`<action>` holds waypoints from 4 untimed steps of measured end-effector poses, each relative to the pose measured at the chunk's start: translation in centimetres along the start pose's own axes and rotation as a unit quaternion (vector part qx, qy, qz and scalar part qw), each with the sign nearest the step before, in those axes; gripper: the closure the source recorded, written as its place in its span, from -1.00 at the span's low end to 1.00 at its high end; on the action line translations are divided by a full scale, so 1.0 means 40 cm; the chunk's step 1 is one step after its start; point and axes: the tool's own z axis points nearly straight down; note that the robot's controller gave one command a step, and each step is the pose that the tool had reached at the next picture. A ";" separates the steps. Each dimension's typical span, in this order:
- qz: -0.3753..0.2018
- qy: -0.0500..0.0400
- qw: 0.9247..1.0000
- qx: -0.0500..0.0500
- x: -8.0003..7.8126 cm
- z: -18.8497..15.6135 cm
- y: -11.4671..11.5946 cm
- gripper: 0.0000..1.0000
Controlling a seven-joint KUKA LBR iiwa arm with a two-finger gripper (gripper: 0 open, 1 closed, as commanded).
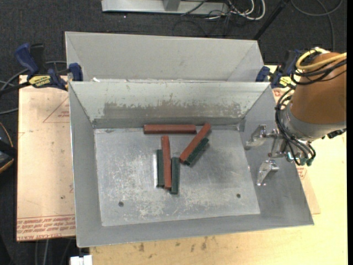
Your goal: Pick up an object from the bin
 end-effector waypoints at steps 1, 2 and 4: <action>-0.001 -0.003 1.000 0.001 -0.004 -0.009 0.001 -1.00; -0.024 -0.002 1.000 0.002 -0.050 -0.015 0.033 -1.00; -0.070 -0.003 0.998 0.000 -0.166 0.166 0.147 -1.00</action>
Offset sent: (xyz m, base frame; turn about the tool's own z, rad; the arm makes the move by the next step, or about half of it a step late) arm 0.0679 0.0539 0.0123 -0.1793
